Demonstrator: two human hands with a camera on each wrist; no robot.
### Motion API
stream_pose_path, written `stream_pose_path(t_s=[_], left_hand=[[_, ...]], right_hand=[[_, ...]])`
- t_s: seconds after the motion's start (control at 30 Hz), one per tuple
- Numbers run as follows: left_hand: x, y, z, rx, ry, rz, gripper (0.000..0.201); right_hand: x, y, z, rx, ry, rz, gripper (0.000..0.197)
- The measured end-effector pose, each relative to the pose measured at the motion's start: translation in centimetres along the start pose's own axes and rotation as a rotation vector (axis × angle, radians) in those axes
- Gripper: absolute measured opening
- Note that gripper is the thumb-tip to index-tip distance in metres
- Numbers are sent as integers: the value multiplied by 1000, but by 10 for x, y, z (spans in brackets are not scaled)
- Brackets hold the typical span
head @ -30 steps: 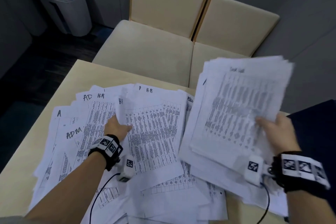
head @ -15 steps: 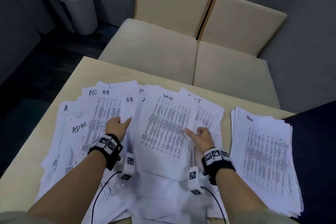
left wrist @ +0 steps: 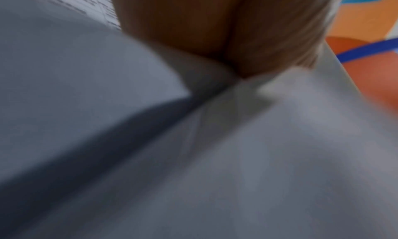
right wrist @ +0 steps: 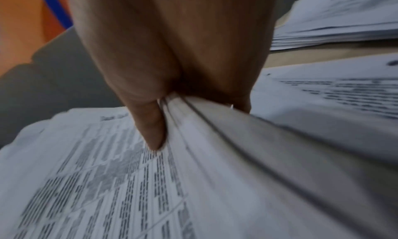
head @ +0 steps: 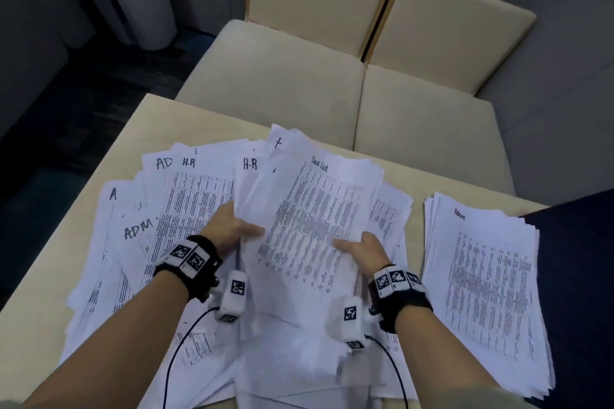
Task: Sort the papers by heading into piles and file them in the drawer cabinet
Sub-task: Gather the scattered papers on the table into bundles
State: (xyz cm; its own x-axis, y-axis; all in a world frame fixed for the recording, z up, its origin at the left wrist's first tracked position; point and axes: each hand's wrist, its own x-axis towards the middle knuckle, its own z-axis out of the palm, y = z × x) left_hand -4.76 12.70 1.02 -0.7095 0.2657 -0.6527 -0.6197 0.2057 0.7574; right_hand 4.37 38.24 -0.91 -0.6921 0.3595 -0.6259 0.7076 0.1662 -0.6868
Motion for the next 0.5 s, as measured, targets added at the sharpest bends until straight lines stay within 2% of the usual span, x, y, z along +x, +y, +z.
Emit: stream_pose_path(t_s=[0.1,0.17,0.3,0.37,0.4,0.5], left_hand=[[7,-3,-12,-131,-6,33,31],[10,-9,-15,-77,24,20,27],[7,-27,-4,77,87,-35,35],[5,-35,6,134,158,-41,53],[2,-35,9,192,192,-46,64],[-4,-37,16,213,193,-31,64]], right_hand=[[-5,12,-16,166,114,14,23],[-11,17,-27,296,122,38,27],[-25,34,-60,468,231,52,36],[-37,46,-80,460,267,119,49],[-43,53,-86,420,281,154,49],[-62,75,-86,260,264,235,41]])
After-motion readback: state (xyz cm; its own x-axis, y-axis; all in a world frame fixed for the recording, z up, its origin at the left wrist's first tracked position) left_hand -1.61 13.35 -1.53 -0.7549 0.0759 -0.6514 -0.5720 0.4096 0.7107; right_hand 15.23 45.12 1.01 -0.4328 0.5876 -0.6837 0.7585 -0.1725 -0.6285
